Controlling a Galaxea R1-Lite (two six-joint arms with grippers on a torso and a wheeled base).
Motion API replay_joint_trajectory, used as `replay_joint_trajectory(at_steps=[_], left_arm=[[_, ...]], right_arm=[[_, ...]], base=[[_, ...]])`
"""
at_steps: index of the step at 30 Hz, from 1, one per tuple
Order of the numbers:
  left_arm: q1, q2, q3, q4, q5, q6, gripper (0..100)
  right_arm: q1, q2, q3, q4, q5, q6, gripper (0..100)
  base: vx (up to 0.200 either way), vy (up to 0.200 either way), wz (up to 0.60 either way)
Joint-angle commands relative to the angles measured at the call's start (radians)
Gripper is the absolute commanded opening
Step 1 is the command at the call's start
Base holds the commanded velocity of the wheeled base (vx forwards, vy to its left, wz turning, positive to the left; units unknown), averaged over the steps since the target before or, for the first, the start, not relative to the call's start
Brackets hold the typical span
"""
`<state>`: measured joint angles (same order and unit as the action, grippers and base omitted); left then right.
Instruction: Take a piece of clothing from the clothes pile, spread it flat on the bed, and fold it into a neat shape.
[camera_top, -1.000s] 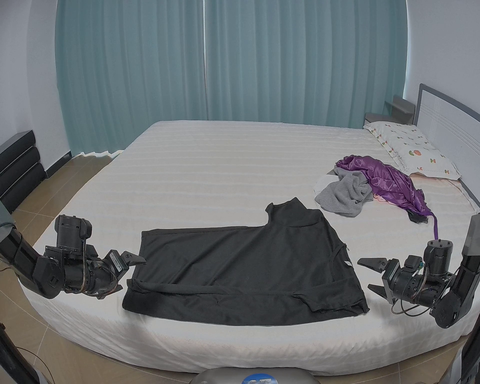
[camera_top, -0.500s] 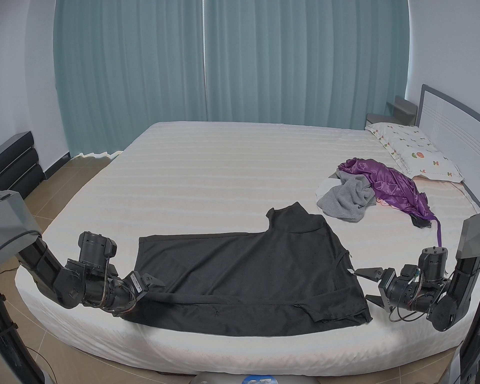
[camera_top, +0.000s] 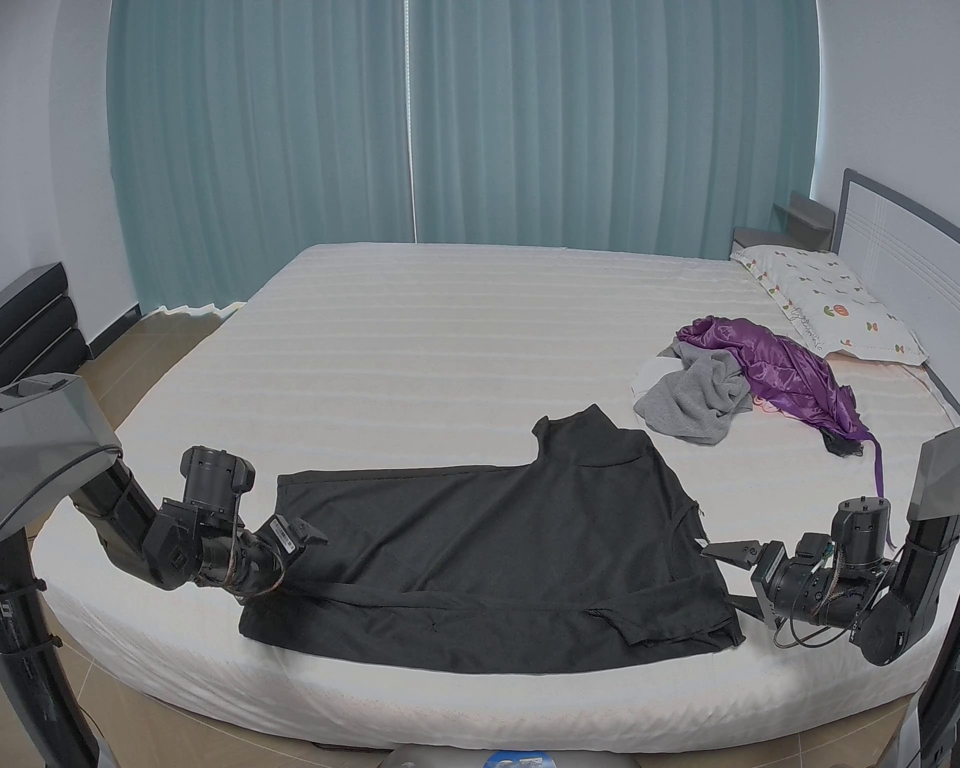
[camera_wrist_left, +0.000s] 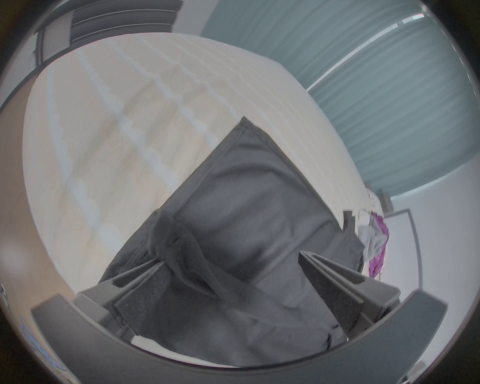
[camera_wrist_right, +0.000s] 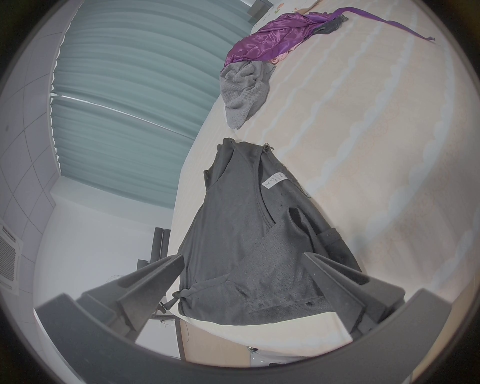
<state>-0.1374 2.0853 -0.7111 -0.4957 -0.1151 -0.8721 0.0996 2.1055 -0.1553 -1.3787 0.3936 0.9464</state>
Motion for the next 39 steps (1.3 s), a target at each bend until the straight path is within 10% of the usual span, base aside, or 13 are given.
replay_joint_trajectory(at_steps=[1,19,28,39], left_arm=[[0.015,0.033,-0.068,-0.001,0.012,-0.050,100],[0.116,0.033,-0.031,-0.196,-0.024,-0.143,100],[0.111,0.009,0.033,-0.199,-0.107,0.064,100],[0.093,0.075,0.005,-0.204,-0.075,0.082,100]], right_arm=[[0.002,0.011,-0.001,-0.002,0.001,-0.003,100],[0.008,0.087,0.059,-0.189,-0.009,-0.008,100],[-0.003,0.071,0.056,-0.189,-0.010,-0.009,100],[-0.003,0.071,0.056,-0.189,-0.009,-0.011,100]], base=[[0.000,0.000,0.00],[0.000,0.000,0.00],[0.000,0.000,0.00],[0.000,0.000,0.00]])
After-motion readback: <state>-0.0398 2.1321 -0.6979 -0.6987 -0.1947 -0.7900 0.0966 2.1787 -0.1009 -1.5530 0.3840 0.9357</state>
